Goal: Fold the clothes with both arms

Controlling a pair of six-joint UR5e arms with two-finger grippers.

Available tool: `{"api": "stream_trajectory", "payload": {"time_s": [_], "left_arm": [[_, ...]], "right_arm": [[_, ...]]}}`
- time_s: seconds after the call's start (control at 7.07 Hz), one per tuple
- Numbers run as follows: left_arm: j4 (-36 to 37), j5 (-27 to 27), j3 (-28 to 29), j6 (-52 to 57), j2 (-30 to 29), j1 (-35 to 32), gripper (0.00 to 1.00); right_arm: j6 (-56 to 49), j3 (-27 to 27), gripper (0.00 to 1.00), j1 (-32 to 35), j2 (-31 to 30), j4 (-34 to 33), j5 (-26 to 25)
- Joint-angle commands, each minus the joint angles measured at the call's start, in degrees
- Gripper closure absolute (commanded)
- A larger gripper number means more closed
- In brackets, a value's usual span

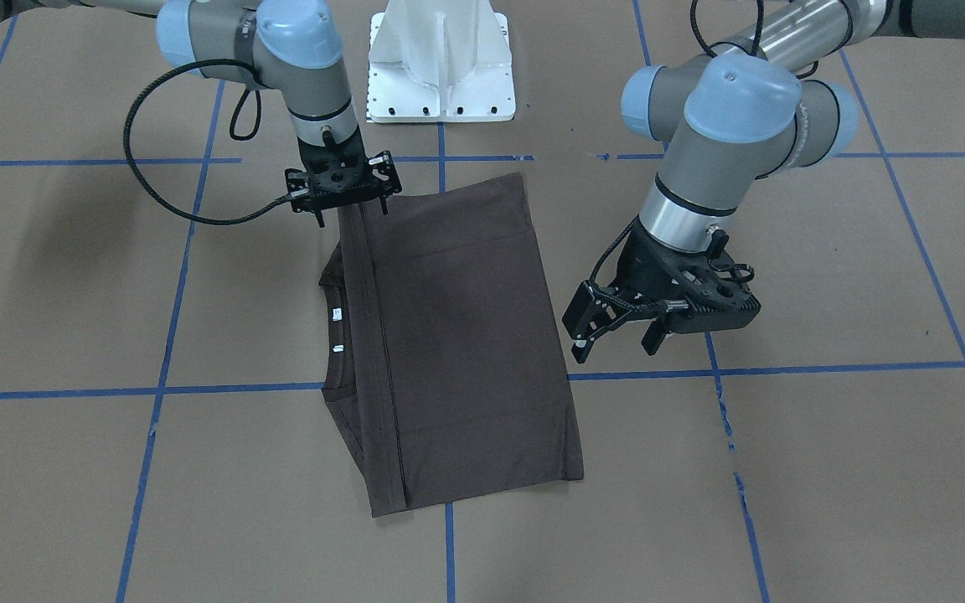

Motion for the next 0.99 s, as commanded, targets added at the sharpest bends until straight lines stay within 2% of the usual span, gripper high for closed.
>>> {"api": "stream_trajectory", "payload": {"time_s": [0.0,0.42,0.85], "left_arm": [[0.8,-0.1,-0.9,0.0,0.3,0.8,0.0],[0.7,0.1,-0.4,-0.5,0.3,2.2,0.0],[0.2,0.0,-0.3,-0.5,0.3,2.2,0.0]], "right_arm": [[-2.6,-1.9,0.0,-2.0,0.9,-4.9,-0.1],[-5.4,-2.1,0.0,-2.6,0.4,-9.3,0.0],[-5.5,-3.0,0.0,-3.4,0.9,-9.7,-0.1]]}}
